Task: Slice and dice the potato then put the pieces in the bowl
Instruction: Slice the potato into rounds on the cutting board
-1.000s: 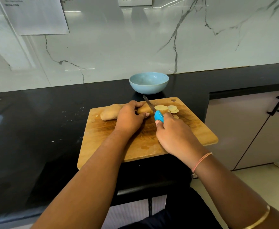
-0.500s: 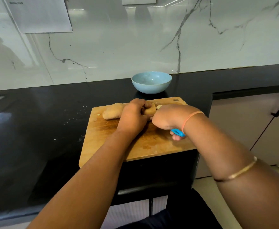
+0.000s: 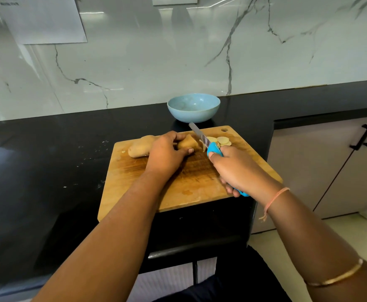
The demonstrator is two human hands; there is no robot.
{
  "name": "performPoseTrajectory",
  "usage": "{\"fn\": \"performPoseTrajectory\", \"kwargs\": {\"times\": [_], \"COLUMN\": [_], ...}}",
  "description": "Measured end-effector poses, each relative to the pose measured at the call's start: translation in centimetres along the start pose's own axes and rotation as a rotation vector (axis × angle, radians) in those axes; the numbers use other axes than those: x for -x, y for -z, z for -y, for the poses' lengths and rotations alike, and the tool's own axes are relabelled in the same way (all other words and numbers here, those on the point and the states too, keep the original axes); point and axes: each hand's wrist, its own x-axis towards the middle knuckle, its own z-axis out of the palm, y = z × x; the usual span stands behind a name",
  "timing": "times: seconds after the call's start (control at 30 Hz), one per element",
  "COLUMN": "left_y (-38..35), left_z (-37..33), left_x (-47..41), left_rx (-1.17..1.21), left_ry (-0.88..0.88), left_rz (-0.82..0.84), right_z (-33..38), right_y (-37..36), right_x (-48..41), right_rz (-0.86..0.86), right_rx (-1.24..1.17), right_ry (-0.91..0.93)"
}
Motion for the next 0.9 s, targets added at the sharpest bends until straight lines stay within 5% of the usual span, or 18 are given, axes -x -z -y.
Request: {"fn": "performPoseTrajectory", "kwargs": {"times": [0.9], "left_y": [-0.1], "left_z": [-0.2], "left_x": [0.1], "left_rx": [0.005], "left_ry": [0.01], "left_rz": [-0.014], "right_z": [2.8], "right_y": [-0.4], "right_x": [-0.8], "right_rz": [0.153], "right_rx": [0.288], "right_ry": [-0.118]}}
